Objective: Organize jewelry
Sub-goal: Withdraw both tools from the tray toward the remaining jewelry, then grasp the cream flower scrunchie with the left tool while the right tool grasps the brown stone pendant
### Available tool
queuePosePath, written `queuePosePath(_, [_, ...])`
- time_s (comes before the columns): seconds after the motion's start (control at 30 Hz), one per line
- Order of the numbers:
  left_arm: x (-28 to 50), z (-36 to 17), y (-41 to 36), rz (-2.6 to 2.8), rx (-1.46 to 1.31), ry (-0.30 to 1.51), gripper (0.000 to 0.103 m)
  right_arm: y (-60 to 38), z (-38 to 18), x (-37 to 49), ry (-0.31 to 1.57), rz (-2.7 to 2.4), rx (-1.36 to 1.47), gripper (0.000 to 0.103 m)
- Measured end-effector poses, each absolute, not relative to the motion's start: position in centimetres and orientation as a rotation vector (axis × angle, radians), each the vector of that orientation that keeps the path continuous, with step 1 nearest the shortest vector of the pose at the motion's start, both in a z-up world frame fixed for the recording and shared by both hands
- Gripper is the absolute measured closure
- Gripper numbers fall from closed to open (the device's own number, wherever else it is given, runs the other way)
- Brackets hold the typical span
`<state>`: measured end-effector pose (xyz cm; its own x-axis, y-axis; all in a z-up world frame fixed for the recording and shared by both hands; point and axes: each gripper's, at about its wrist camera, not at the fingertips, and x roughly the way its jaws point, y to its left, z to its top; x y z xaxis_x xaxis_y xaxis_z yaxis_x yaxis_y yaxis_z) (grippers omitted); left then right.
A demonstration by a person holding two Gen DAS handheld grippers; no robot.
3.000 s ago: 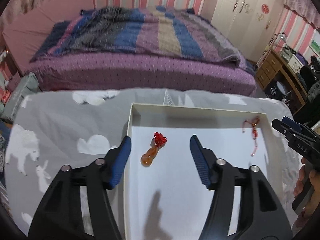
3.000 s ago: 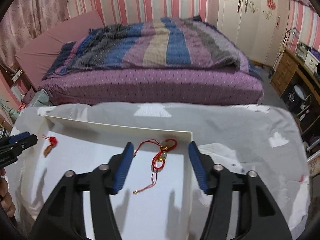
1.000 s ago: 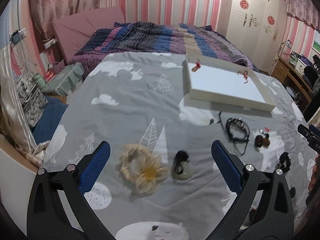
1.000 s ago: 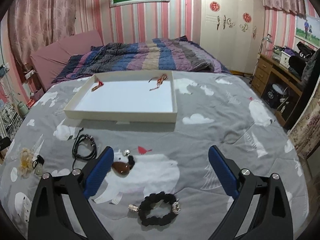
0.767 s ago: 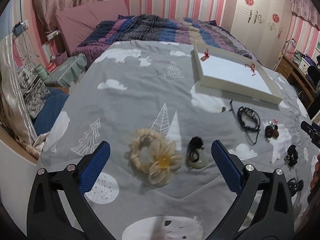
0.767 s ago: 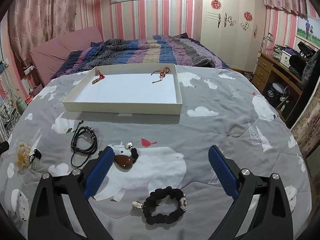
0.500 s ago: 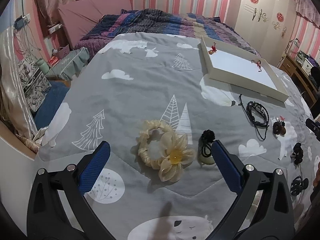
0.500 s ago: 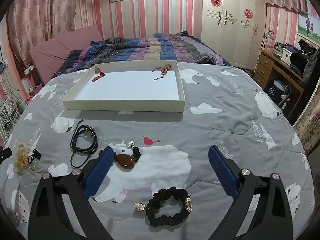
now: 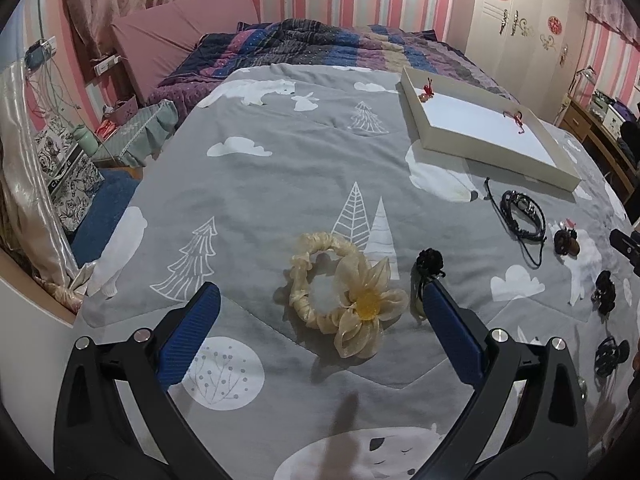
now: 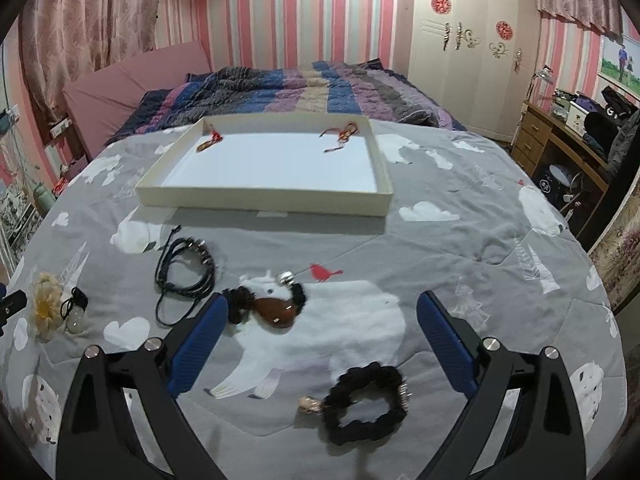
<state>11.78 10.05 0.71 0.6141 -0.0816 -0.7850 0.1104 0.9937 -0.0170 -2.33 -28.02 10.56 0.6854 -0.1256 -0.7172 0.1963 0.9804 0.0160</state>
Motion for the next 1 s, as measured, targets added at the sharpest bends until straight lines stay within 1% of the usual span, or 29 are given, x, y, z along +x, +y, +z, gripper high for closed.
queuePosePath(0.2, [12.0,-0.3,10.2,-0.127,0.037,0.909,0.003,-26.2,9.2,-1.1,0.858,-0.152,0.071,0.008])
queuePosePath(0.3, [12.3,-0.9,10.5,-0.127,0.033,0.922,0.003,-25.9,8.7,-0.5,0.881,-0.148,0.073,0.009])
queuePosePath(0.37, [12.4,-1.0,10.7,-0.132,0.024,0.928,0.003,-26.0,8.3,0.1,0.901,-0.143,0.071,0.017])
queuePosePath(0.4, [12.5,-1.1,10.8,-0.134,0.020,0.928,0.003,-26.2,8.0,0.4,0.919,-0.132,0.080,0.025])
queuePosePath(0.43, [12.6,-1.1,10.9,-0.134,0.018,0.927,0.003,-26.4,7.9,0.6,0.926,-0.130,0.087,0.028])
queuePosePath(0.57, [12.7,-0.9,10.8,-0.142,0.019,0.921,0.003,-26.8,7.2,1.1,0.960,-0.113,0.139,0.028])
queuePosePath(1.0, [13.8,-2.0,10.2,-0.150,0.026,0.945,0.003,-25.9,6.4,4.3,1.052,-0.095,0.141,0.027])
